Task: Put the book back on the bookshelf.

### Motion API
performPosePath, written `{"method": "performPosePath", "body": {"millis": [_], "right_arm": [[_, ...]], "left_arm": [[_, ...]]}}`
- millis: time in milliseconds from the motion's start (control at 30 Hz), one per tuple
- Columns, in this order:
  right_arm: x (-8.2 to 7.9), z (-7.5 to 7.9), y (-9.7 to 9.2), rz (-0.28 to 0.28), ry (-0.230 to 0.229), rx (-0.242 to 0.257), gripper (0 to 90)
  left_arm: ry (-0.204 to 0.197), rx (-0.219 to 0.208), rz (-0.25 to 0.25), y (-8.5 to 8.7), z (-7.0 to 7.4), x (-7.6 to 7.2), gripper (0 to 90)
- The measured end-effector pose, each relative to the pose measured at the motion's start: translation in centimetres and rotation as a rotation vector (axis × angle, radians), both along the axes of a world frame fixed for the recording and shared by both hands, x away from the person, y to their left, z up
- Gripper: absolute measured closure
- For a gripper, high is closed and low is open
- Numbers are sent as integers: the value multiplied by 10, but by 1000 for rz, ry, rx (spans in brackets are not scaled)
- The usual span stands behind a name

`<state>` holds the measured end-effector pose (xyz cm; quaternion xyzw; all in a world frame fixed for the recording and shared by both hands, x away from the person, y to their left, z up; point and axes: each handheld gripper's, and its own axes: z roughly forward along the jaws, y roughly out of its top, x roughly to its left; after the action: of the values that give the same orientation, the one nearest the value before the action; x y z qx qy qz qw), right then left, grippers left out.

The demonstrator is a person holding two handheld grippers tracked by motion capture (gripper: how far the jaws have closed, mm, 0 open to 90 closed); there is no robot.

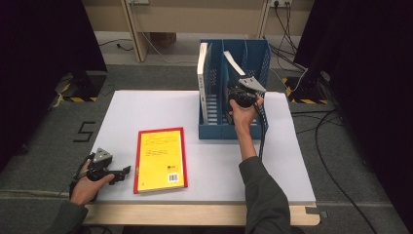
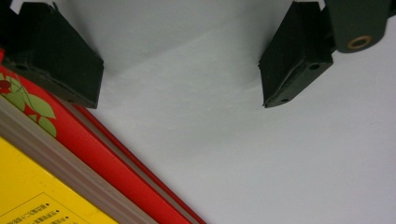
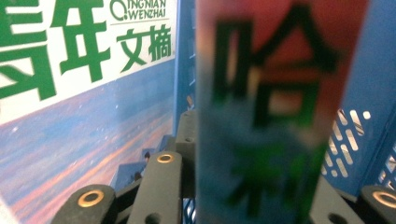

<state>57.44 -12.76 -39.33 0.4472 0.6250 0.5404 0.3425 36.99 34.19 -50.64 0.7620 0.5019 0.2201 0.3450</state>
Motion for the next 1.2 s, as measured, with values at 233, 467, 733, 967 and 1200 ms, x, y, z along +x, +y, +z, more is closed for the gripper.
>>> {"method": "performPosePath", "body": {"millis": [233,467,733,967,1200], "right_arm": [[-10,-4,-7,23,10,7,711],[-19,0,-9,65,8,25,666],[-39,1,-17,126,8,-48,619],[-64,-3,-34,196,23,-98,622],[-70,-12,-41,236,74,-179,661]], "left_arm": [[0,-1,0,0,0,0,123],[0,-2,1,0,0,0,123],[0,-2,1,0,0,0,124],[-1,-1,0,0,0,0,124],[-2,-1,1,0,0,0,124]]}}
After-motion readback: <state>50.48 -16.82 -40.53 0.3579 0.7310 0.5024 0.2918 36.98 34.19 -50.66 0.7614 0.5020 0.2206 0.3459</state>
